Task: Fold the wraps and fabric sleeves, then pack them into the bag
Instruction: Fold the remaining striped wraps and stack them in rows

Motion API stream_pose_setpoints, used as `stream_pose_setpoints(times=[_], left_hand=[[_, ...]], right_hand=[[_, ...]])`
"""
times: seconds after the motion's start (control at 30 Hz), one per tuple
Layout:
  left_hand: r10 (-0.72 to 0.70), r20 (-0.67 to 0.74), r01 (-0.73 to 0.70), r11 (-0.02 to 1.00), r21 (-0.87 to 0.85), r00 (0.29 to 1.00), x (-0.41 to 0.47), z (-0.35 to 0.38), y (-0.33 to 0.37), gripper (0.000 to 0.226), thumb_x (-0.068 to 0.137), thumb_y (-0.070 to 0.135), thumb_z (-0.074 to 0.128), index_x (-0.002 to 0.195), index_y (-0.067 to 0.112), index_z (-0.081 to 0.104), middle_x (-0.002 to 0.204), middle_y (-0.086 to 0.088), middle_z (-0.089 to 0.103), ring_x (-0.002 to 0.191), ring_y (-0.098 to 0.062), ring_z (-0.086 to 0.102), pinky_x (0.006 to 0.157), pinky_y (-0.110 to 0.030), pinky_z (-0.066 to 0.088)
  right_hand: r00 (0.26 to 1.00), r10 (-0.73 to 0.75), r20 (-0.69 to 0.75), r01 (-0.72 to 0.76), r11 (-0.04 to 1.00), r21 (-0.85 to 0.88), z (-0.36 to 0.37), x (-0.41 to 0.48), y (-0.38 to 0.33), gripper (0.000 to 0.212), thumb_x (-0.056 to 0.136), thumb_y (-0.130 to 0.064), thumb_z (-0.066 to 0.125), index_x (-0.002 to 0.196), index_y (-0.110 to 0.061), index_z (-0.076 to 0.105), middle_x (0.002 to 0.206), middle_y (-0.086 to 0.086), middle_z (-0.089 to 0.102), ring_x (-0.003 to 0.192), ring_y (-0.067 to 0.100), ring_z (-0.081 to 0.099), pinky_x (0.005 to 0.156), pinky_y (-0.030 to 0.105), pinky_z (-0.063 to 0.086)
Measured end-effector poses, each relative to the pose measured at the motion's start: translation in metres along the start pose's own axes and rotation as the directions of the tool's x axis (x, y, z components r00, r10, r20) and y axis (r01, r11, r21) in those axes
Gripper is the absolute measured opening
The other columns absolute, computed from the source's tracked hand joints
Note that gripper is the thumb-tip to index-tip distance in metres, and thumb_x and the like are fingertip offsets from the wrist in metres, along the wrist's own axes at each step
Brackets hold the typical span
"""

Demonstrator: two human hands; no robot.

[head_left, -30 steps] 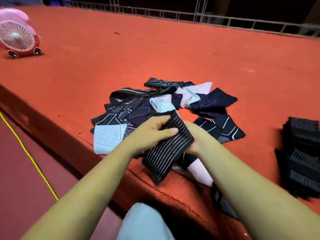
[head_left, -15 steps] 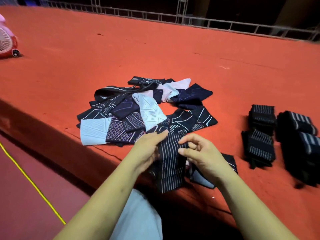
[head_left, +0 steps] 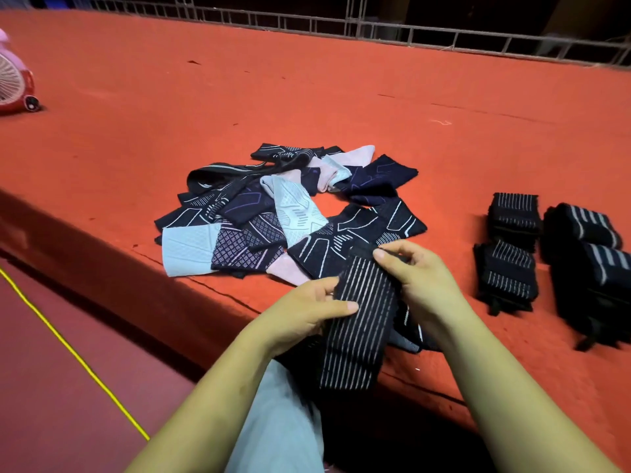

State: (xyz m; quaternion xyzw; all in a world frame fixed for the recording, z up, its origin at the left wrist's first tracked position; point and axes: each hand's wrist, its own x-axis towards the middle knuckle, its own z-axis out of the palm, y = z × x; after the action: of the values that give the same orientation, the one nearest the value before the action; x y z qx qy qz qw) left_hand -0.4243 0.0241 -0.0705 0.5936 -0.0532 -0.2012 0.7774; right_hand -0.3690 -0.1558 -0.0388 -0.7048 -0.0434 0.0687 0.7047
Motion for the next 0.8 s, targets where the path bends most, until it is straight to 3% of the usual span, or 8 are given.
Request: stream_pose_setpoints(times=[0.07,0.17,0.3,0.37,0.47,0.57,0.7,0.8], left_hand=[[-0.058,0.006,0.057,0.994,0.09,0.998,-0.002,0.001,-0.001,0.017,0.085,0.021,0.068,0.1,0.013,0.069,0.104,-0.012,0.069,0.097,-0.028,0.058,0.076,-0.032,0.042],[-0.109,0.032,0.106,0.992,0.073,0.994,-0.004,0.002,-0.002,0.014,0.084,0.02,0.065,0.093,0.011,0.069,0.093,-0.007,0.07,0.084,-0.02,0.063,0.074,-0.027,0.048],[-0.072,0.092,0.077,0.996,-0.053,0.993,-0.001,0.014,-0.001,0.024,0.084,0.011,0.06,0.107,0.008,0.066,0.102,-0.007,0.072,0.091,-0.018,0.068,0.086,-0.031,0.054],[-0.063,0.09,0.074,0.99,-0.119,0.994,0.002,0.023,-0.005,0.028,0.083,0.01,0.058,0.11,0.009,0.065,0.104,-0.011,0.073,0.093,-0.022,0.069,0.087,-0.033,0.056],[-0.074,0.314,0.175,0.935,-0.308,0.946,0.003,0.036,-0.013,0.03,0.09,0.005,0.047,0.115,0.003,0.063,0.11,-0.03,0.067,0.1,-0.042,0.068,0.092,-0.049,0.055],[-0.056,0.46,0.24,0.904,-0.354,0.886,0.002,0.043,-0.015,0.032,0.091,0.004,0.042,0.11,0.003,0.068,0.104,-0.03,0.07,0.093,-0.04,0.071,0.084,-0.047,0.058],[-0.098,0.26,0.194,0.906,-0.377,0.961,0.014,0.052,-0.013,0.026,0.095,0.001,0.04,0.115,-0.007,0.055,0.111,-0.038,0.064,0.093,-0.043,0.07,0.08,-0.046,0.06],[-0.186,0.08,0.203,0.878,-0.434,0.979,0.029,0.051,-0.018,0.037,0.093,0.009,0.044,0.122,-0.012,0.053,0.121,-0.038,0.06,0.097,-0.041,0.07,0.081,-0.045,0.06]], right_hand=[[0.998,-0.023,-0.062,0.023,1.0,-0.007,-0.007,0.006,-0.008,0.001,0.087,-0.015,0.072,0.087,-0.015,0.071,0.08,0.005,0.067,0.072,0.014,0.058,0.064,0.028,0.045],[0.983,-0.061,-0.175,0.047,0.995,-0.085,-0.023,0.019,-0.017,0.004,0.084,-0.018,0.076,0.083,-0.016,0.072,0.078,0.007,0.064,0.07,0.019,0.054,0.06,0.03,0.04],[0.964,-0.045,-0.263,0.031,0.998,-0.059,-0.043,0.033,-0.028,0.01,0.085,-0.017,0.076,0.078,-0.016,0.068,0.077,0.011,0.058,0.072,0.025,0.051,0.061,0.037,0.039],[0.96,-0.07,-0.271,0.05,0.996,-0.08,-0.046,0.037,-0.034,0.011,0.086,-0.015,0.075,0.078,-0.015,0.067,0.074,0.01,0.057,0.067,0.023,0.049,0.052,0.031,0.037],[0.937,-0.13,-0.324,0.111,0.991,-0.075,-0.049,0.043,-0.044,0.009,0.086,-0.013,0.074,0.081,-0.014,0.067,0.071,0.004,0.059,0.06,0.017,0.053,0.046,0.021,0.039],[0.912,-0.203,-0.355,0.168,0.978,-0.126,-0.055,0.049,-0.051,0.012,0.086,-0.012,0.074,0.079,-0.016,0.066,0.071,0.0,0.061,0.059,0.009,0.057,0.046,0.017,0.045],[0.896,-0.281,-0.342,0.188,0.941,-0.28,-0.062,0.053,-0.049,0.016,0.092,-0.016,0.068,0.077,-0.022,0.064,0.069,-0.005,0.06,0.057,0.003,0.054,0.05,0.021,0.043],[0.889,-0.349,-0.296,0.214,0.888,-0.406,-0.064,0.05,-0.047,0.012,0.097,-0.019,0.058,0.087,-0.02,0.065,0.077,-0.008,0.061,0.071,0.008,0.055,0.066,0.029,0.047]])
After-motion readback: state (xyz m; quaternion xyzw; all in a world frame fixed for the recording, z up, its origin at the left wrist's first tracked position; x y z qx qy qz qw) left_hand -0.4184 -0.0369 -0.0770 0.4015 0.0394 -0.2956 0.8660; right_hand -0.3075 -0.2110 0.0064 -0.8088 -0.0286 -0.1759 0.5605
